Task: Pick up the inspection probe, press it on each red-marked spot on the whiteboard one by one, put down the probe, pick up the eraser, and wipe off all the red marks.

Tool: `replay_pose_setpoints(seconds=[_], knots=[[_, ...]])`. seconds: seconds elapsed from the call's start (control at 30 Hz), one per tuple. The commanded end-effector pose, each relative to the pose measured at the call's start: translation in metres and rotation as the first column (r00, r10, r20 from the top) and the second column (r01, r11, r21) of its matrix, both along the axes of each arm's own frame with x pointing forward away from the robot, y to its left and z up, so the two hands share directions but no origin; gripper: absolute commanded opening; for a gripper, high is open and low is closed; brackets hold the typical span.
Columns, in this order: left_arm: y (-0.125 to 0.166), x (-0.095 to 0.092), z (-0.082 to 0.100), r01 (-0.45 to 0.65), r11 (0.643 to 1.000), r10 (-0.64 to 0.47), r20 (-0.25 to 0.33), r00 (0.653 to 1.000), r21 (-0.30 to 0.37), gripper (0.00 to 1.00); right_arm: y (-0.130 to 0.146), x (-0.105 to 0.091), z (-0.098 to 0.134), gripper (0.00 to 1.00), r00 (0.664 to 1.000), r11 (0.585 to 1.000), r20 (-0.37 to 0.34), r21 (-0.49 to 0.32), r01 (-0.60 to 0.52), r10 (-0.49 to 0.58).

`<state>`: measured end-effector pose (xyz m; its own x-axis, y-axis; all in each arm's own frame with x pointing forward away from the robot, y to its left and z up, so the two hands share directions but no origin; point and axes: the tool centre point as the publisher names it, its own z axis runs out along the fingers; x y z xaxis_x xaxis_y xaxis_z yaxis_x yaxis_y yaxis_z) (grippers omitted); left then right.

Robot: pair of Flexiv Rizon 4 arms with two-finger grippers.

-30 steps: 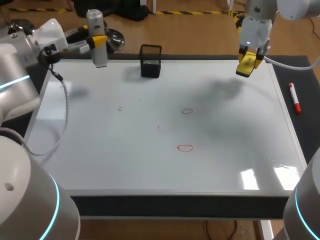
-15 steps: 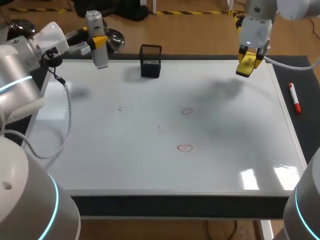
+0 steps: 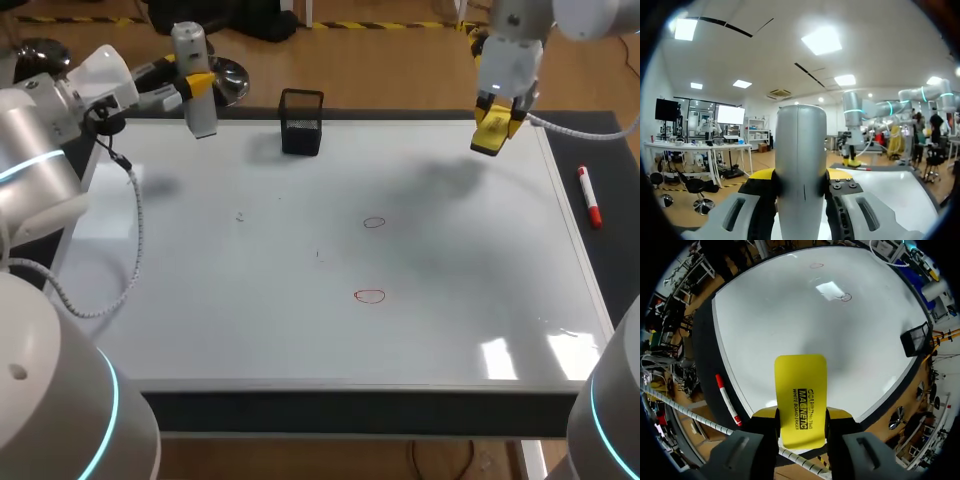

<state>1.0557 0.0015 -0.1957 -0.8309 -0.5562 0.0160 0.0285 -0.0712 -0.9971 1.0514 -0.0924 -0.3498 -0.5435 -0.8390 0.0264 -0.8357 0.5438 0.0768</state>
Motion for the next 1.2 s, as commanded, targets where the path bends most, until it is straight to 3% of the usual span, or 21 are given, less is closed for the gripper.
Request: replay_pose_setpoints(seconds=[0.03, 0.63, 1.2], knots=[[-0.001, 0.000, 0.001, -0.003, 1.000, 0.003, 0.001, 1.000, 0.000, 0.00, 0.014, -0.005, -0.002, 0.00, 1.000, 1.000, -0.004, -0.010, -0.021, 0.021], [-0.001, 0.000, 0.001, -0.003, 1.000, 0.003, 0.001, 1.000, 0.000, 0.00, 0.105, -0.041, 0.022, 0.00, 0.972, 0.973, 0.036, 0.004, -0.233, 0.232], [-0.001, 0.000, 0.001, -0.003, 1.000, 0.003, 0.001, 1.000, 0.000, 0.00, 0.188, -0.092, 0.019, 0.00, 0.935, 0.934, 0.073, 0.058, -0.352, 0.347]])
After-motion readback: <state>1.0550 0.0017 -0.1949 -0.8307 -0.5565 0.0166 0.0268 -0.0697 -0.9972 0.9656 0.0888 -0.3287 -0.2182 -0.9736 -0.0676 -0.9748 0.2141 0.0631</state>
